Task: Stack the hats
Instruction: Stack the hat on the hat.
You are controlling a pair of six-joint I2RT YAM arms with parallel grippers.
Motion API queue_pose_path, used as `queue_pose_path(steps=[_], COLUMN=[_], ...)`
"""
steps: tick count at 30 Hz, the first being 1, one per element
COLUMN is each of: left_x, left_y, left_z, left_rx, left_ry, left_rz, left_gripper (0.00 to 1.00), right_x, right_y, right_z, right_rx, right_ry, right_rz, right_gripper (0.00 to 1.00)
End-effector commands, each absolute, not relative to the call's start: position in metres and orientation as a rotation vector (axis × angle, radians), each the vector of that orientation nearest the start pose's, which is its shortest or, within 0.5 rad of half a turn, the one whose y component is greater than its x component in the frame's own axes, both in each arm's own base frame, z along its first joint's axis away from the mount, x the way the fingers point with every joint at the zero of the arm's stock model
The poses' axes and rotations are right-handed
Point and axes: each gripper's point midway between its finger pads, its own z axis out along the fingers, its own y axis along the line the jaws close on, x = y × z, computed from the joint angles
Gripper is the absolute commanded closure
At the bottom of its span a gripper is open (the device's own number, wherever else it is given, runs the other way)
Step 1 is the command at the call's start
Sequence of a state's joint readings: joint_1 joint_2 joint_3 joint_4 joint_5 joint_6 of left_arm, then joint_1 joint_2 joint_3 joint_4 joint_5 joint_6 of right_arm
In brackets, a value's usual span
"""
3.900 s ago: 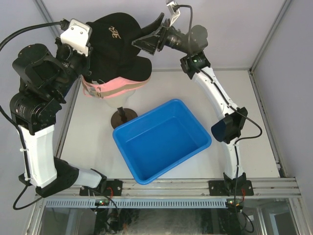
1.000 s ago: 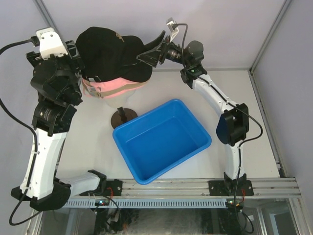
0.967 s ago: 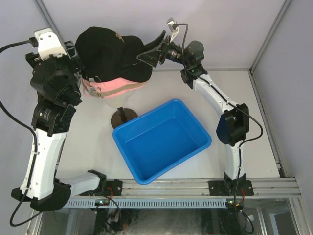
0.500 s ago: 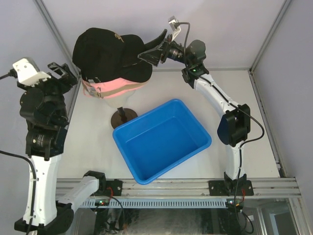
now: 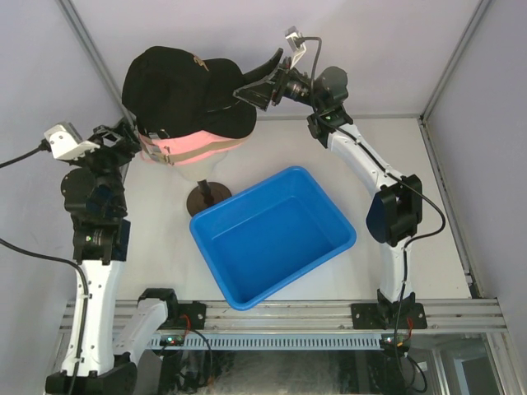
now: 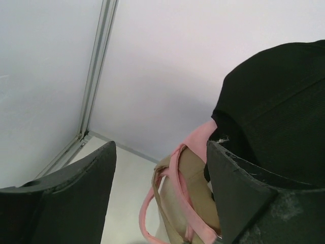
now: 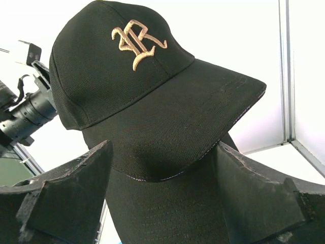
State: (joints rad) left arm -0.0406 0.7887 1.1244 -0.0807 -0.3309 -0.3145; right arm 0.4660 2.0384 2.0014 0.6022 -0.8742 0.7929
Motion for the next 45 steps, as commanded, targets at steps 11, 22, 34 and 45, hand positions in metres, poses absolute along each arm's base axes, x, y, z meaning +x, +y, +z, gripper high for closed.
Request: queue_pose_path(steps=[11,22,34,45], left_x=[0.303,0.308,0.317,0.317], left_y=[0.016,0.005,0.000,-0.014], left_z=[0.493,0.492,0.491,0.512], left_rx=[-0.273,-0.169,-0.111,-0.008], left_ry=[0.965,0.947,0.957,0.889], left_rz=[-0.399,-0.470,-0.488,-0.548], left_gripper=[0.28,0.32,0.36,0.44], right_x=[0.400,0.399,0.396,0.397], right_y=[0.365,0.363,0.363,0.365], right_z=[0.497,0.500,0.502,0.500], right_rx=[-0.734,-0.733,-0.736,-0.733], right_ry=[1.069,1.065,1.067,1.087], right_rz=[1.478,1.474,1.478,1.485], right_gripper=[0.23,0.23,0.23,0.23])
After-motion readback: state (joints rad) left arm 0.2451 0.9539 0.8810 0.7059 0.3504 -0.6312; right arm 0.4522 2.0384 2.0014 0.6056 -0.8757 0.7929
